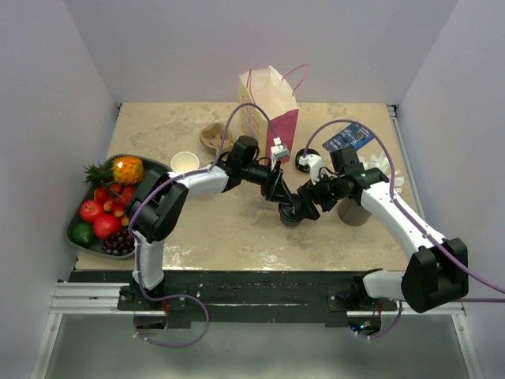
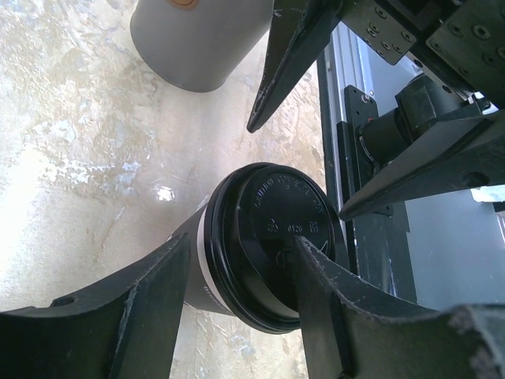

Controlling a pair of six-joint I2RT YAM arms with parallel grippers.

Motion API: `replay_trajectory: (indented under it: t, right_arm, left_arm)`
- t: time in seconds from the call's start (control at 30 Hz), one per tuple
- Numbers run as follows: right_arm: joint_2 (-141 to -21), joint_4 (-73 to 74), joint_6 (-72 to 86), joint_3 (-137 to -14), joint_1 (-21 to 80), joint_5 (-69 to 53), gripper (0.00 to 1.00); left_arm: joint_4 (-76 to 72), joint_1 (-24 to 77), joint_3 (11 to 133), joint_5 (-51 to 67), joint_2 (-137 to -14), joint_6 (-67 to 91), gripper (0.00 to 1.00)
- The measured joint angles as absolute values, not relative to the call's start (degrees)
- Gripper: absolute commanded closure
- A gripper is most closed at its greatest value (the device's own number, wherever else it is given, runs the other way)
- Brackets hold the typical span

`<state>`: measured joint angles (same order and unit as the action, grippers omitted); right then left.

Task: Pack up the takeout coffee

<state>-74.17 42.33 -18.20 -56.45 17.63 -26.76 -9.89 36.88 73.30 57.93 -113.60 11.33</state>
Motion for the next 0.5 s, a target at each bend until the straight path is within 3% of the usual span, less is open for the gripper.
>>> replay_trajectory:
  t: [0.5]
  right_arm:
    - [-74.83, 44.69, -21.19, -59.33, 18.04, -30.00, 0.16]
  left_arm:
    - [-11.38, 36.88, 73.63, 59.75, -114.52, 12.01, 0.45]
